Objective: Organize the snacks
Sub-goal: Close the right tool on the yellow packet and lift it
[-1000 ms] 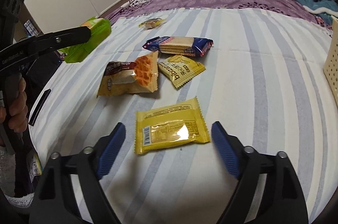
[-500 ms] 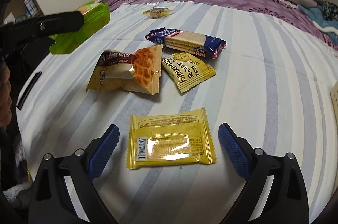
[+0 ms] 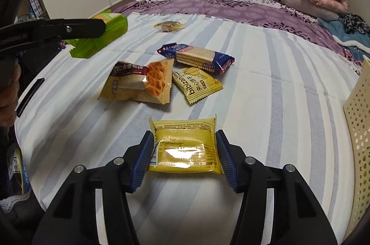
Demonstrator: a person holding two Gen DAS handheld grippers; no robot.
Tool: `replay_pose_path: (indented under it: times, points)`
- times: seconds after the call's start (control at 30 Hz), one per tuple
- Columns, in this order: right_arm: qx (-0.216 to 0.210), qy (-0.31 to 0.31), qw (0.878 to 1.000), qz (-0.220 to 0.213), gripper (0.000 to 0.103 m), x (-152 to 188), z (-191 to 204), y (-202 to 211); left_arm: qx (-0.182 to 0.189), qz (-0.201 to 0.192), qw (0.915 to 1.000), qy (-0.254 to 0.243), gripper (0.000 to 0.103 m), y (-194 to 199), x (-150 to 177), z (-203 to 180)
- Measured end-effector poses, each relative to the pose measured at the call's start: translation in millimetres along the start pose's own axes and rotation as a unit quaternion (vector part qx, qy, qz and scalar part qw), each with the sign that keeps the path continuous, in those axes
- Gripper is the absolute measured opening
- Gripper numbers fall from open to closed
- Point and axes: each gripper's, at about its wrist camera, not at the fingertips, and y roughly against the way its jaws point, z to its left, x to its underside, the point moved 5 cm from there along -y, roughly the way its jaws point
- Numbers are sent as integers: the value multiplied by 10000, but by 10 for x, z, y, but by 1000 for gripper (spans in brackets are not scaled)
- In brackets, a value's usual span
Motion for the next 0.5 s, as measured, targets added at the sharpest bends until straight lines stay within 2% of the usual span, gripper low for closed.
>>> replay_pose_path:
  times: [0.27,0.5]
  points:
    - [40,-148,9991,-385,55,-90,-99,294,49,-44,9998,-180,66,72,-60,-178]
    - [205,-384,9958,-808,55,-158,-367,634,127,-86,9992,-380,66,116,-129,-419]
